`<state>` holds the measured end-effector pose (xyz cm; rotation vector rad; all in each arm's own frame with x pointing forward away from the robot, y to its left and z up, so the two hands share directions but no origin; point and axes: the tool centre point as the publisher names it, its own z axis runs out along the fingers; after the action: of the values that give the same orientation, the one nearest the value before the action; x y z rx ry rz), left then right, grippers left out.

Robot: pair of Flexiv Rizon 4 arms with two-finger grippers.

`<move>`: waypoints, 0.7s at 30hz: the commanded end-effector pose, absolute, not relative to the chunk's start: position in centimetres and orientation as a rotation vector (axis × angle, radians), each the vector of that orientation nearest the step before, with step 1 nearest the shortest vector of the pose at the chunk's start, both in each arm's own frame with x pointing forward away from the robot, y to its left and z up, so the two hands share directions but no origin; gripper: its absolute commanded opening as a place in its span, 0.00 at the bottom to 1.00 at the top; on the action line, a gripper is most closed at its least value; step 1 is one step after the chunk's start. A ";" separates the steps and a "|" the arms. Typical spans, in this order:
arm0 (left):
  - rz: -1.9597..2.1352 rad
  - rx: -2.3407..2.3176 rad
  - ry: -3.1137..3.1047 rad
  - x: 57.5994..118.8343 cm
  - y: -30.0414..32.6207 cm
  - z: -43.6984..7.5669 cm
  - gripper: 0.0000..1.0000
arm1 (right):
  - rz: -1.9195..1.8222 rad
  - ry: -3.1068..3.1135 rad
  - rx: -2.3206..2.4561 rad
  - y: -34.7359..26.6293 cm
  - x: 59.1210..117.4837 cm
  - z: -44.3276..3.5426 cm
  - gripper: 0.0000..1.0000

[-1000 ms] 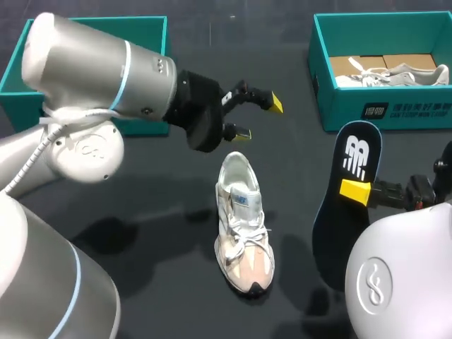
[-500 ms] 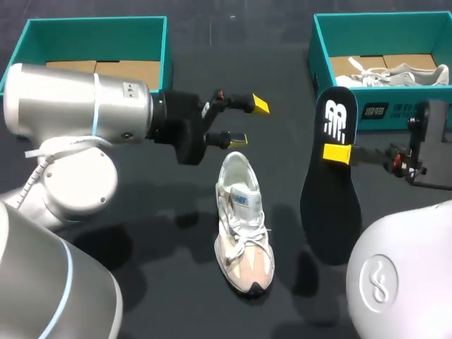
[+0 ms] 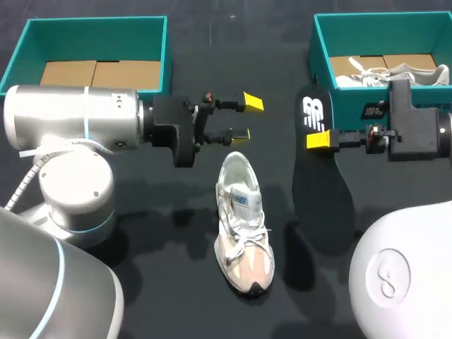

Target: Take the shoe out of the shoebox, open the shoe tongue, remove and reinsert the insole, then place the shoe into the shoebox

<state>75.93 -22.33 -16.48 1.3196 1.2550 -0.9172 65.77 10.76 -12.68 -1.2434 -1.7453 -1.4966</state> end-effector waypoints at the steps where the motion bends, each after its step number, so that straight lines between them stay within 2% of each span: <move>1: -0.949 1.283 1.202 75.9 -22.1 -16.8 1.00 | -1.443 -1.768 -1.260 12.5 66.7 -12.6 0.00; 8: -1.037 1.182 1.157 76.7 -22.8 -18.4 1.00 | -1.407 -1.709 -1.268 13.7 69.0 -13.3 0.00; 15: -1.086 1.180 1.079 76.9 -23.2 -16.7 1.00 | -1.217 -1.498 -1.423 16.1 73.9 -14.9 0.00; 21: -1.086 1.180 1.079 76.9 -23.2 -16.7 1.00 | -1.217 -1.498 -1.423 16.1 73.9 -14.9 0.00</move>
<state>76.77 -23.16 -16.75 1.1743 1.0776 -1.0872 72.91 15.28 -13.94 -1.4434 -1.4943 -1.2343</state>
